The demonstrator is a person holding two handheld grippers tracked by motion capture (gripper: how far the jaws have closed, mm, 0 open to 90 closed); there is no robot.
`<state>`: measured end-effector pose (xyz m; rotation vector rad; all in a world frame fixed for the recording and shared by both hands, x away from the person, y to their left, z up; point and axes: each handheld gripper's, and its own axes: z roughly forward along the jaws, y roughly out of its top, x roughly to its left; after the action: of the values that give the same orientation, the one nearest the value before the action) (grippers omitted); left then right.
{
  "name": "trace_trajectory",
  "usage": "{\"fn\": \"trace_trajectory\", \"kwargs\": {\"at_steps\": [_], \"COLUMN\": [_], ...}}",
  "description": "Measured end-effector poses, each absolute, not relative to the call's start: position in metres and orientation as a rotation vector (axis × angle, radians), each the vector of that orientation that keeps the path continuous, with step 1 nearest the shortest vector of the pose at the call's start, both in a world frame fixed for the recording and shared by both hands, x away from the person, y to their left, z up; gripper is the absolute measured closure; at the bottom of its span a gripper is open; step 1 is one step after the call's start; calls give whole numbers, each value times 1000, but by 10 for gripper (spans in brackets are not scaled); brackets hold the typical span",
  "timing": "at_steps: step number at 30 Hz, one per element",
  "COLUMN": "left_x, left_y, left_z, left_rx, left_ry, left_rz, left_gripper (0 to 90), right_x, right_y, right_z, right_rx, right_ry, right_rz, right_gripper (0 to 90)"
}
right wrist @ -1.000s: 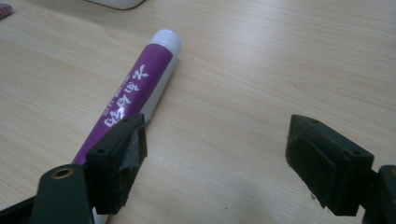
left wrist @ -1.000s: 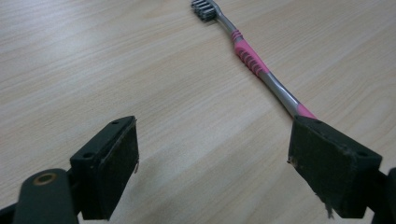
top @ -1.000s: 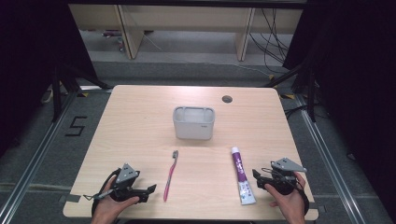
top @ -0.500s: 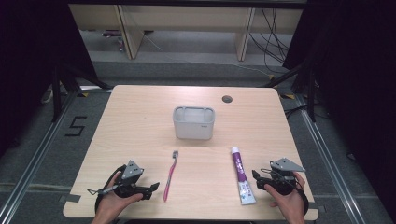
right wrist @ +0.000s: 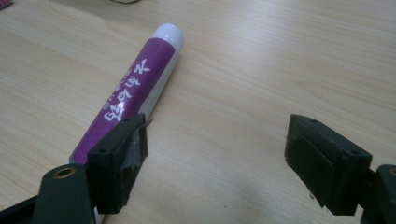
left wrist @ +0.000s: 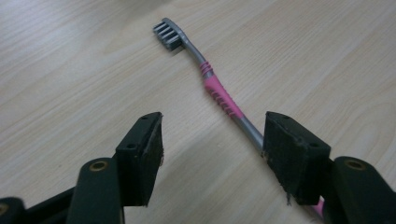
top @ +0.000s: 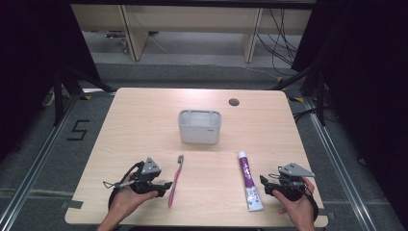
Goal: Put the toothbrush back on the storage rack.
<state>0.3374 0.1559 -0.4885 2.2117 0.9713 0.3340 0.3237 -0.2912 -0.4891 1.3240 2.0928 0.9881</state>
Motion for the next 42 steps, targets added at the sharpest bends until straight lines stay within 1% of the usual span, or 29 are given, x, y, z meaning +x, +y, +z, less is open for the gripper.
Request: {"fn": "trace_trajectory", "kwargs": {"at_steps": [5, 9, 12, 14, 15, 20, 26, 32, 36, 42], "left_x": [345, 349, 352, 354, 355, 358, 359, 362, 363, 366], "left_y": [141, 136, 133, 130, 128, 121, 115, 114, 112, 111], "left_z": [-487, -487, -489, -490, -491, -492, -492, -491, -491, -489], "left_rx": [2248, 2283, 2302, 2323, 2324, 2374, 2427, 2449, 2484, 2508], "left_ry": [957, 937, 941, 936, 937, 930, 888, 889, 878, 852], "left_rz": [322, 300, 287, 279, 299, 284, 298, 291, 263, 277], "left_gripper": [424, 468, 476, 500, 516, 526, 577, 602, 623, 648], "right_x": [323, 323, 323, 324, 324, 324, 324, 324, 324, 324], "right_y": [-291, -291, -291, -291, -291, -290, -290, -289, -289, -288], "right_z": [-489, -489, -489, -489, -489, -490, -490, -490, -490, -490], "right_rx": [1320, 1318, 1319, 1319, 1302, 1311, 1311, 1307, 1308, 1275], "right_ry": [2100, 2101, 2102, 2105, 2101, 2114, 2118, 2114, 2114, 2125], "right_rz": [976, 974, 975, 981, 983, 987, 999, 993, 1000, 1004], "right_gripper": [228, 229, 230, 232, 232, 234, 236, 240, 241, 242]}}
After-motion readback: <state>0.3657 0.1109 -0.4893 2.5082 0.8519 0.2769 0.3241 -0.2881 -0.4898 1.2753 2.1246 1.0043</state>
